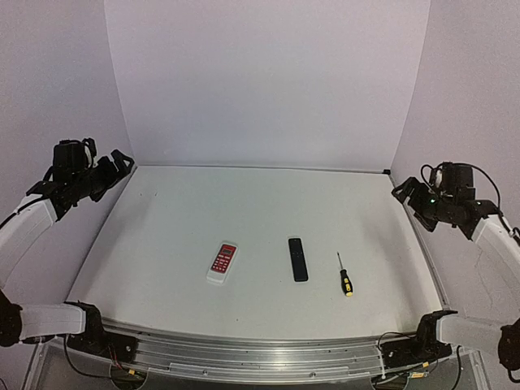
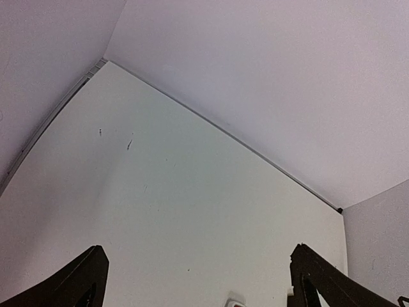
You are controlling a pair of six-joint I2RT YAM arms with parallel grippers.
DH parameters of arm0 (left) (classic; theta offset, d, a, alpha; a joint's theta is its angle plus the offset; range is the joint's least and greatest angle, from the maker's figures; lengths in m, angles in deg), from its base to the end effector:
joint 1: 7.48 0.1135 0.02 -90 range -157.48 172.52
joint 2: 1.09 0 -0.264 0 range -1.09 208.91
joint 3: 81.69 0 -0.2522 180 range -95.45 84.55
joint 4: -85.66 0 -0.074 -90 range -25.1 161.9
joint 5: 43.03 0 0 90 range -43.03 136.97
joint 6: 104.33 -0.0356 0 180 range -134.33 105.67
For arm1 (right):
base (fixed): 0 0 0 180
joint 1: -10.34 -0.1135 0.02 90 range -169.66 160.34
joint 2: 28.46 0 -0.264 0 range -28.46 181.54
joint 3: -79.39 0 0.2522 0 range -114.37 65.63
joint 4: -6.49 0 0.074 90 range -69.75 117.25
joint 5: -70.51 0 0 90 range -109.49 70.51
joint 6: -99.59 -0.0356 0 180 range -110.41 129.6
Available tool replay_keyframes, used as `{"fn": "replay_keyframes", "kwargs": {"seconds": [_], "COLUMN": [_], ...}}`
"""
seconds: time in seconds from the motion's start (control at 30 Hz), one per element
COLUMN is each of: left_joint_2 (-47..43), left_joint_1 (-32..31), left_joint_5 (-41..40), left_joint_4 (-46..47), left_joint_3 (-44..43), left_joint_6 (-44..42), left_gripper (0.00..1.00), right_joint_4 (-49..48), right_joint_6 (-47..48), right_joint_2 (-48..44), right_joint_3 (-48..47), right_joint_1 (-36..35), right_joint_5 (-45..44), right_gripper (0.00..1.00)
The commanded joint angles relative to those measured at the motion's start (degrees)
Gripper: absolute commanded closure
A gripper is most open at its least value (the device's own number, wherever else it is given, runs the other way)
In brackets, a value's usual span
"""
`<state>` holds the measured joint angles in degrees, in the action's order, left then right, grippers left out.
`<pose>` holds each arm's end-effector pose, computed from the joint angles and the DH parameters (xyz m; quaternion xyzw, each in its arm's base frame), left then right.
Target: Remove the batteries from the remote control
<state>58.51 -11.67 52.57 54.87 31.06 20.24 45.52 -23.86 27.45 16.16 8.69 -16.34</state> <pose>0.2361 -0.0208 0.3318 -0.1924 0.8115 -0.2211 0.5056 0.2152 0.0082 0.3067 0.2263 0.8433 0.1697 0.4569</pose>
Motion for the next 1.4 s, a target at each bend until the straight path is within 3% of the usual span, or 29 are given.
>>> {"fn": "replay_keyframes", "kwargs": {"seconds": [0.0,0.13,0.27,0.5,0.7,0.93,1.2,1.37], "left_joint_2": [-2.8,-2.6,-2.8,-4.3,-4.0,-4.1,-4.3,-5.6], "left_joint_1": [0.0,0.0,0.0,0.0,0.0,0.0,0.0,0.0], "left_joint_5": [2.0,3.4,5.1,6.7,9.4,10.2,10.8,11.0], "left_joint_4": [0.3,1.0,0.8,1.3,1.5,1.7,1.8,2.2], "left_joint_3": [-0.2,1.0,2.2,5.5,7.7,9.9,10.7,11.3], "left_joint_6": [-0.3,0.2,0.5,1.7,2.3,2.1,1.8,1.6], "left_gripper": [0.00,0.00,0.00,0.00,0.00,0.00,0.00,0.00], "right_joint_4": [-0.3,2.8,5.6,6.0,7.1,7.9,7.8,7.6], "right_joint_6": [-1.1,-1.0,4.9,4.8,4.4,1.5,-3.3,-5.7], "right_joint_2": [3.2,11.3,19.6,40.4,50.7,56.3,60.7,61.6], "right_joint_3": [-1.8,-6.3,-11.5,-21.8,-28.0,-27.8,-27.1,-25.9], "right_joint_1": [-0.3,-7.7,-27.5,-41.2,-45.2,-48.1,-49.4,-49.4], "right_joint_5": [13.3,19.7,3.0,-12.9,-18.3,-23.3,-24.0,-23.9], "right_gripper": [0.02,0.02,0.02,0.08,0.13,0.20,0.32,0.48]}}
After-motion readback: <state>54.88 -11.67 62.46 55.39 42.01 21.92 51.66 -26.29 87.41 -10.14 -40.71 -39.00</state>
